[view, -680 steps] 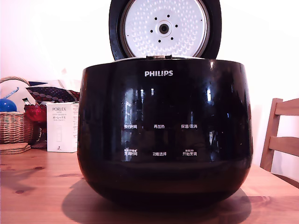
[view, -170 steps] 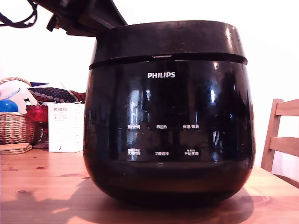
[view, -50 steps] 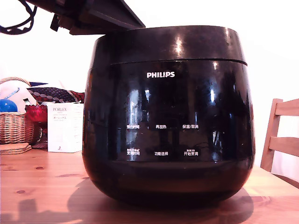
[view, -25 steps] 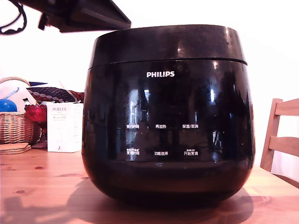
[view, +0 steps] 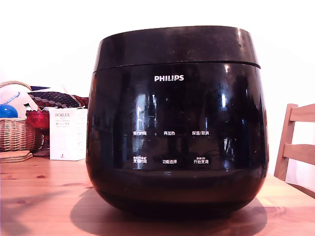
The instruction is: Close the rice cooker by pressing the lid down with medium force
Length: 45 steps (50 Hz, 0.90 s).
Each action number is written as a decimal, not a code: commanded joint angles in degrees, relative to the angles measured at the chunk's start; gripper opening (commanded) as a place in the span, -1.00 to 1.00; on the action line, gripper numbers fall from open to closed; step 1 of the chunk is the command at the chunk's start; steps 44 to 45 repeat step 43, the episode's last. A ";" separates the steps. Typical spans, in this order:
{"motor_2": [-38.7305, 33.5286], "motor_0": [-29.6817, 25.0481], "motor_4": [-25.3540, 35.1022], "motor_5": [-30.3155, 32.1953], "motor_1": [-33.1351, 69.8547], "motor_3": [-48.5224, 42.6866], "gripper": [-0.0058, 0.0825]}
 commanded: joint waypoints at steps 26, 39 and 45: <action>7.56 17.49 0.07 2.49 -0.15 -10.97 -0.92; 7.58 18.43 0.07 2.49 -0.15 -10.93 -0.92; 7.58 18.43 0.07 2.49 -0.15 -10.93 -0.92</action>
